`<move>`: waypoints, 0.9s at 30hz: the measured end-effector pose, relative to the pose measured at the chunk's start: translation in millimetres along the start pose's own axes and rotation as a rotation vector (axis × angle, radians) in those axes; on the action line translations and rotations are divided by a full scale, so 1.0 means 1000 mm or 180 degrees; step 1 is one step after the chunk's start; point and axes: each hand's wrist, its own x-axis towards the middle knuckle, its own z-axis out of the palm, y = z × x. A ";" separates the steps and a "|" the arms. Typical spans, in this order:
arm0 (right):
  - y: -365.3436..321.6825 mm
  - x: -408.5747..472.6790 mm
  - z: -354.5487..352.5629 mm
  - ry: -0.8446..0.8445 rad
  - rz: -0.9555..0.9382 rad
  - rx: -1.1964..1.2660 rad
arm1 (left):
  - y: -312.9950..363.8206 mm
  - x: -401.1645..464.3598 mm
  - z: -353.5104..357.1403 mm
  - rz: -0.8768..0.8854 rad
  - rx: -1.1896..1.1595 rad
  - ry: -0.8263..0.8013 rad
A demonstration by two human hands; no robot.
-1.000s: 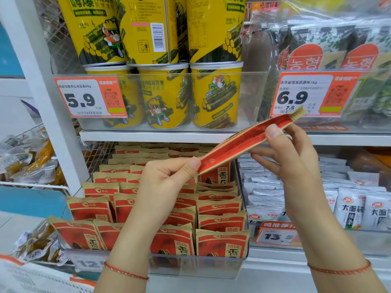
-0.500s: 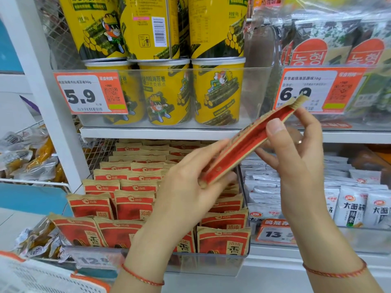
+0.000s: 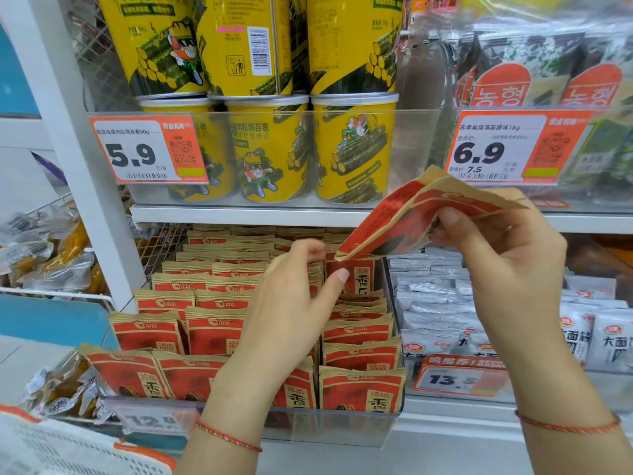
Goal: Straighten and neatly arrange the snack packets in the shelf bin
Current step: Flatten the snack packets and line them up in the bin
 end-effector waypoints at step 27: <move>0.060 -0.008 0.024 -0.1022 0.0346 -0.2131 | -0.006 0.000 0.004 -0.0084 0.0845 -0.0824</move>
